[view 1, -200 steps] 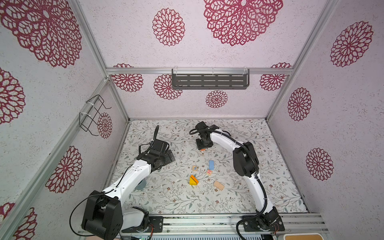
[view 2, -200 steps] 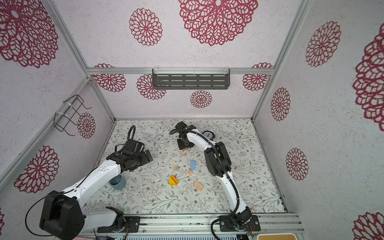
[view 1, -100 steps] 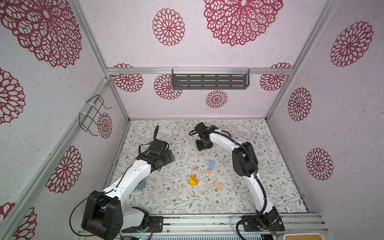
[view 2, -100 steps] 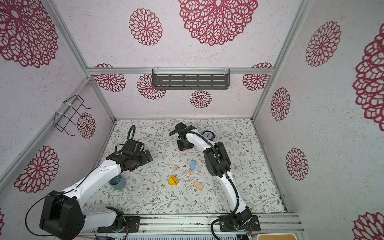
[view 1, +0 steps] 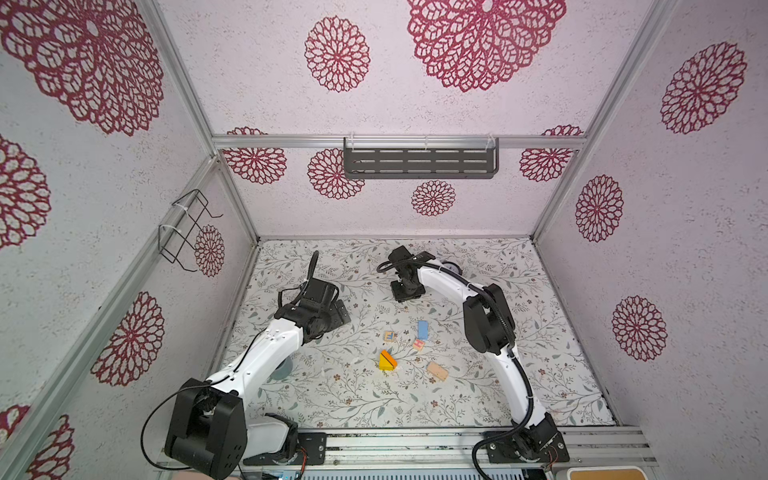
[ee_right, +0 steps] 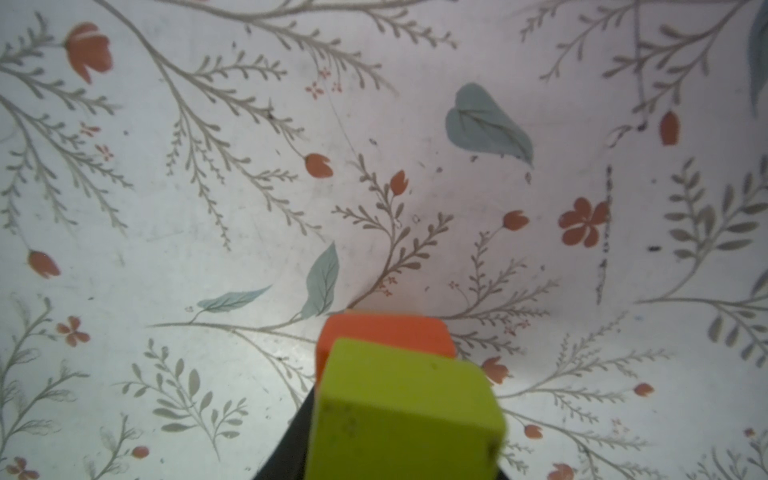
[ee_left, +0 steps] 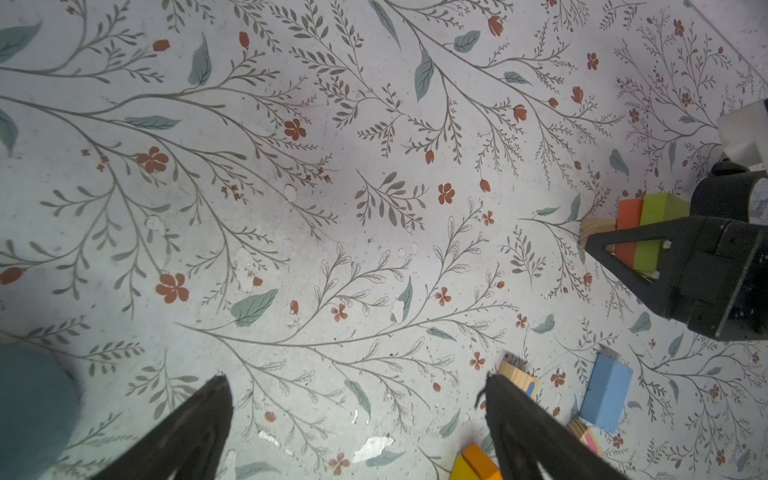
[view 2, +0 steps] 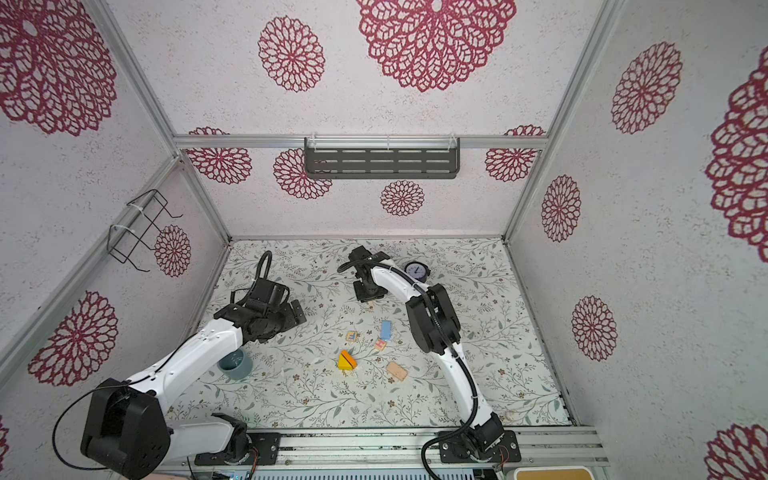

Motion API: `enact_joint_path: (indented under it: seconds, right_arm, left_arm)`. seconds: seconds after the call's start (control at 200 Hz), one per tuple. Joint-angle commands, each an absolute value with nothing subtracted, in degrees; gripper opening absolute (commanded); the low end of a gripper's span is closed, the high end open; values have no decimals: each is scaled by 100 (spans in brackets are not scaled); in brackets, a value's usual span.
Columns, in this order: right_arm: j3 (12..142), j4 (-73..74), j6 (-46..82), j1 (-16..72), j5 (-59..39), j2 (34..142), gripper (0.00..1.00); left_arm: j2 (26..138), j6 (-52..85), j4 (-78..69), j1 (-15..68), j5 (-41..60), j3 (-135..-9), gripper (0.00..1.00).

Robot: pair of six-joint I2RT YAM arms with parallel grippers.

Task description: Build the wood block tower

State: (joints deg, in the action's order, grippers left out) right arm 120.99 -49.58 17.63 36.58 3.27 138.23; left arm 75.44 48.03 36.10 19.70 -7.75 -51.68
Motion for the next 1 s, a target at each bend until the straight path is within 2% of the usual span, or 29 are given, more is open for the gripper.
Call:
enact_joint_path:
  seconds: [0.0, 0.615, 0.996]
  right_arm:
    - [12274, -5098, 1833, 3683, 475, 13858, 36]
    - [12306, -5172, 1881, 3683, 558, 13845, 28]
    - [12313, -5183, 1884, 3687, 584, 13835, 59]
  left_arm:
    - [7600, 4773, 3526, 1913, -736, -5168, 97]
    - [7576, 4790, 3505, 1909, -724, -5122, 97]
    - [7585, 4794, 3507, 1911, -709, -5150, 97]
